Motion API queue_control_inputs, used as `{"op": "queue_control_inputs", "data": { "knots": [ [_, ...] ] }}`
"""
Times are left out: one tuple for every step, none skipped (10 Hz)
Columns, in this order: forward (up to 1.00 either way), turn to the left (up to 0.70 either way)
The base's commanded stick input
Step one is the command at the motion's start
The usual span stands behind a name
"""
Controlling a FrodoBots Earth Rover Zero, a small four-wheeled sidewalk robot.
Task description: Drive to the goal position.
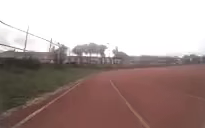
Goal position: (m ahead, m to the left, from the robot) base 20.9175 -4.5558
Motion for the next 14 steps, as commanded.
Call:
{"op": "queue_control_inputs", "data": {
  "knots": [
    [1.0, 0.0],
    [1.0, 0.0],
    [1.0, 0.0],
    [1.0, 0.0],
    [1.0, 0.0],
    [1.0, 0.0],
    [1.0, 0.0],
    [1.0, 0.0],
    [1.0, 0.0],
    [1.0, 0.0],
    [1.0, 0.0],
    [1.0, 0.0],
    [1.0, 0.0],
    [1.0, 0.0]
  ]
}}
